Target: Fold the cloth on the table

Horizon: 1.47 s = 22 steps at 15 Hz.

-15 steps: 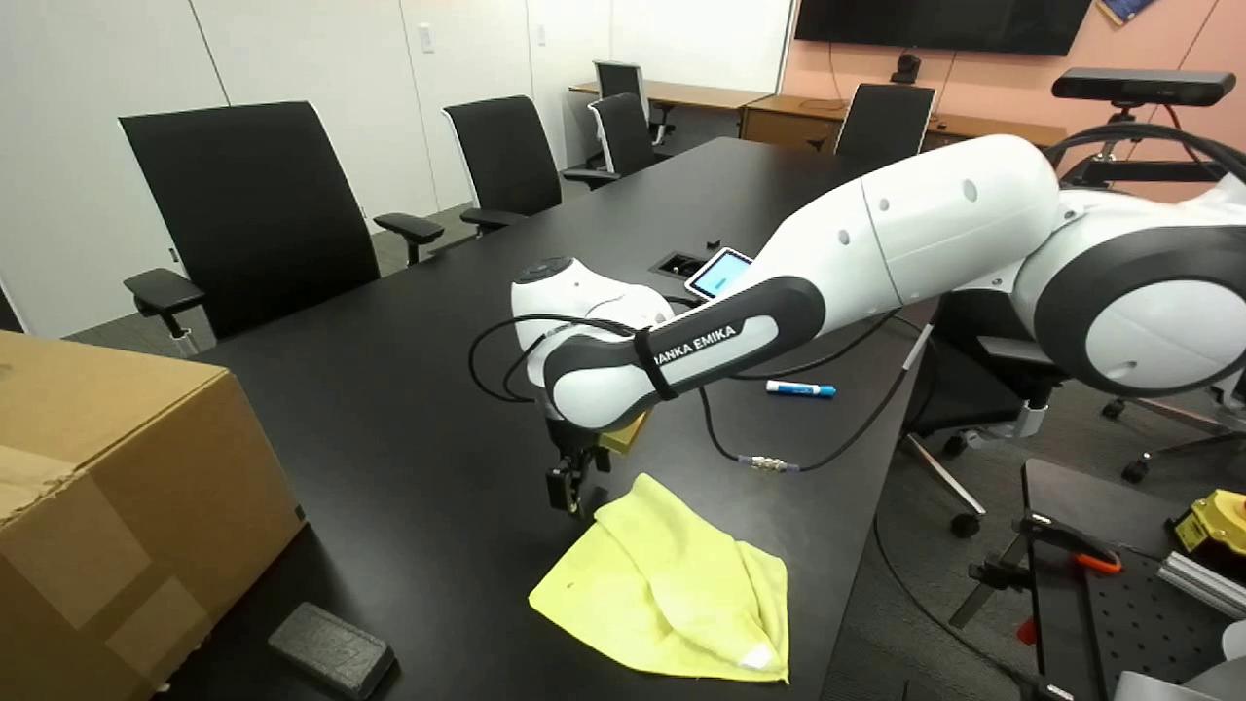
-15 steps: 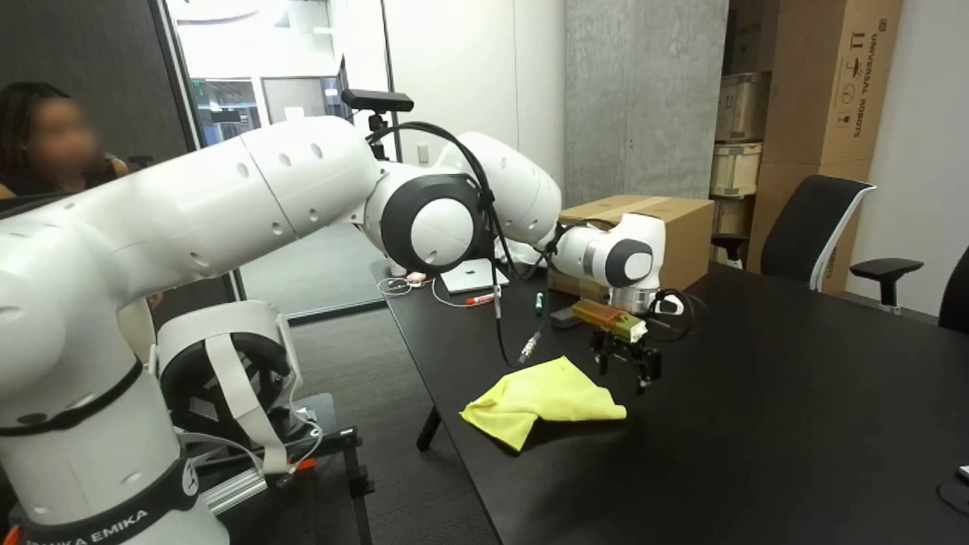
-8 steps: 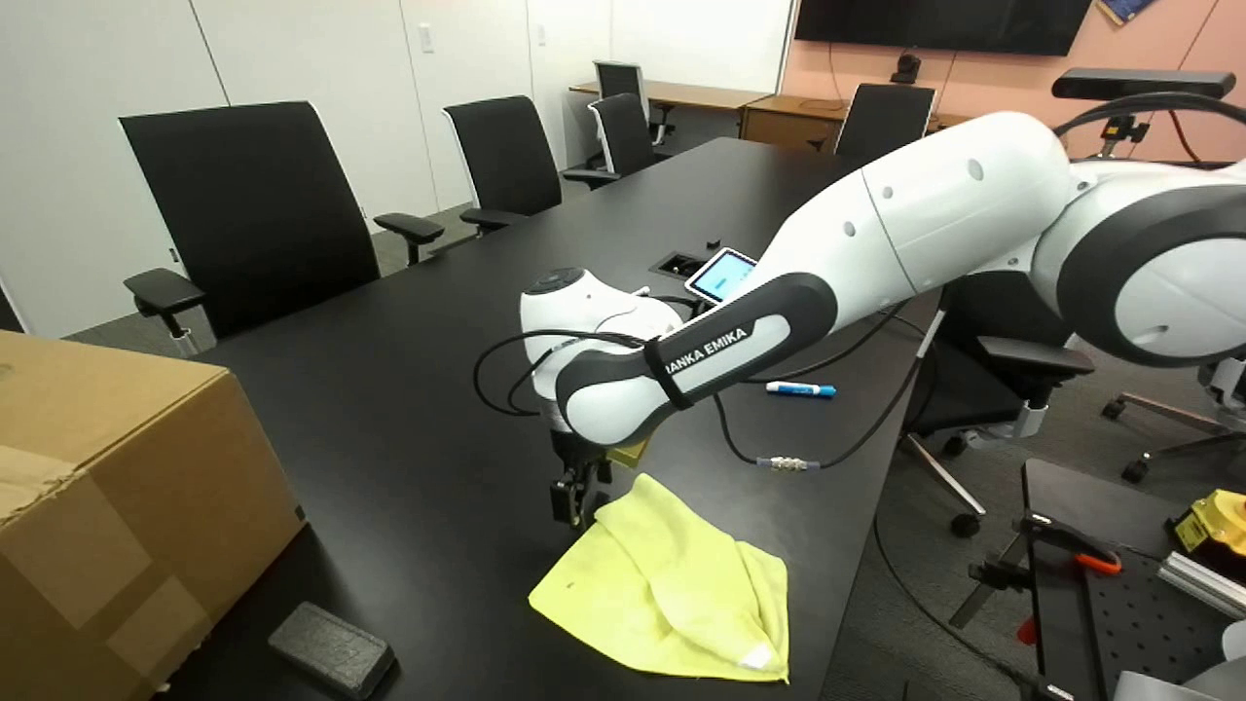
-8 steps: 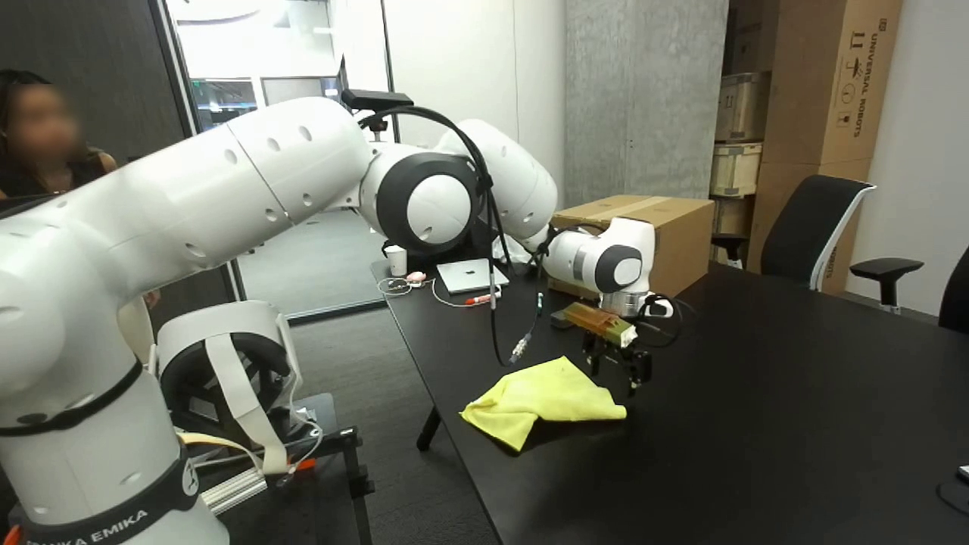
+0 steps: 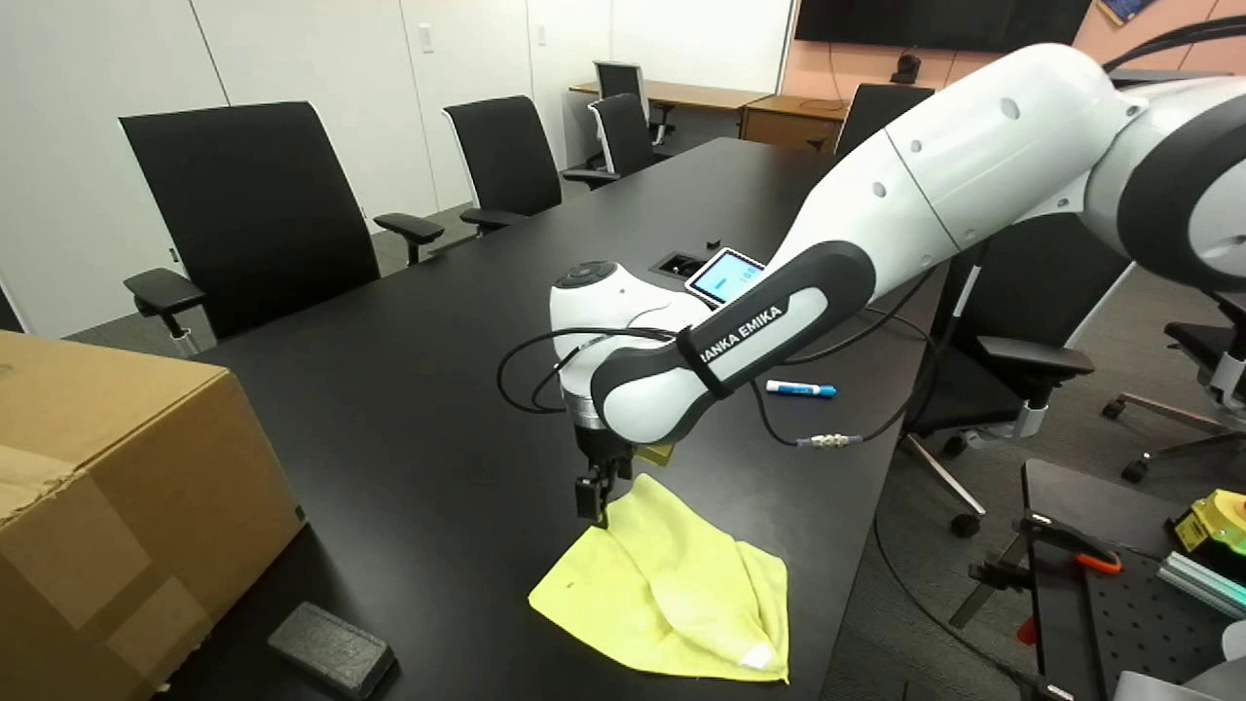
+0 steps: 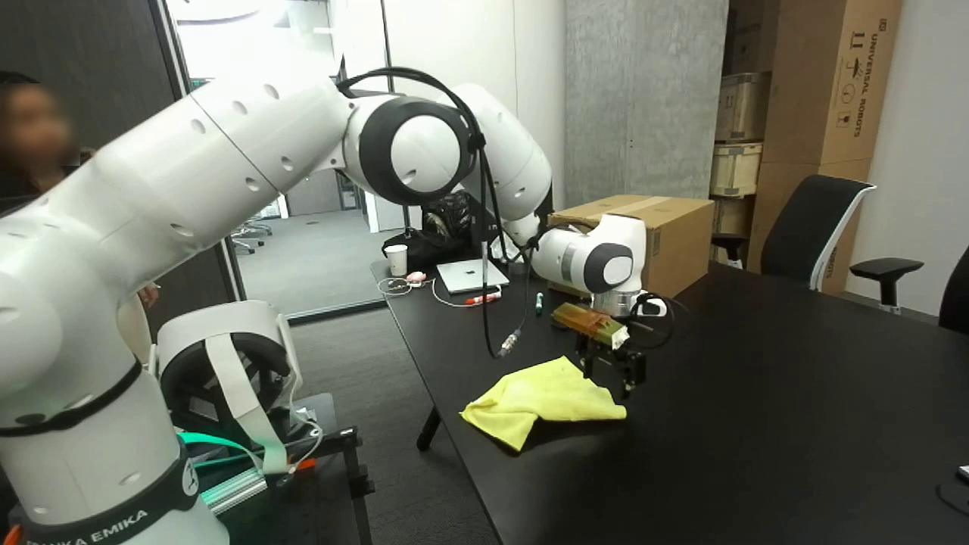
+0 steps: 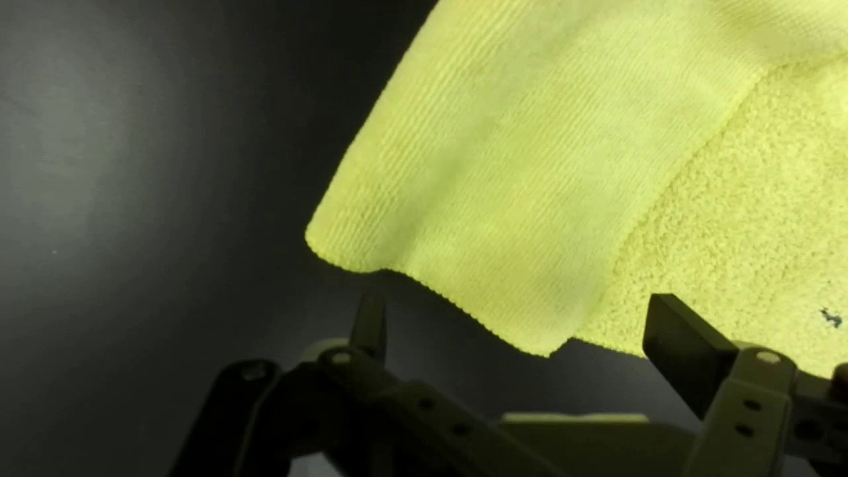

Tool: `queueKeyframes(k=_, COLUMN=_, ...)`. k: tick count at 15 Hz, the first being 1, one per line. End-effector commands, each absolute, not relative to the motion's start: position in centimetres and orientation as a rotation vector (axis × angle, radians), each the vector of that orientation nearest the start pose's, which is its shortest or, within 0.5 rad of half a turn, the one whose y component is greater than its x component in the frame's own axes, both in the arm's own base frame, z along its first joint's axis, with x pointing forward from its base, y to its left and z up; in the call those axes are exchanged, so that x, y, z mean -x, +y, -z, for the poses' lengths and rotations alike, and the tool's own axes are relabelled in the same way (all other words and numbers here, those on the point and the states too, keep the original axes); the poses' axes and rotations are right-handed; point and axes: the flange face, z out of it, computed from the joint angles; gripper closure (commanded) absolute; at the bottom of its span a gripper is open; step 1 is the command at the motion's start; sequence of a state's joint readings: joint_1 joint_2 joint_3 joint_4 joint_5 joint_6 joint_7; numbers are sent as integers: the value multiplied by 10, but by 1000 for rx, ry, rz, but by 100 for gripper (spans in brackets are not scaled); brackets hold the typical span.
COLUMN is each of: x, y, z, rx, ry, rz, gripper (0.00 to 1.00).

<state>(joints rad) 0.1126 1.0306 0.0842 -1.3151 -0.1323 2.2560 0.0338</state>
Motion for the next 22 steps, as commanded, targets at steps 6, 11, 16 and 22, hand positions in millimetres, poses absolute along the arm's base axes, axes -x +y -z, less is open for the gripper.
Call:
queueKeyframes(k=6, x=-679, y=121, z=-101, rx=3155, ry=-349, rz=-145, gripper=0)
queueKeyframes(k=11, x=-672, y=126, z=-103, rx=3147, ry=-366, rz=-148, gripper=0)
queueKeyframes(k=16, x=-666, y=135, z=-103, rx=3144, ry=-392, rz=-149, gripper=5)
queueKeyframes(k=22, x=-663, y=140, z=-100, rx=3139, ry=-408, rz=-166, gripper=31)
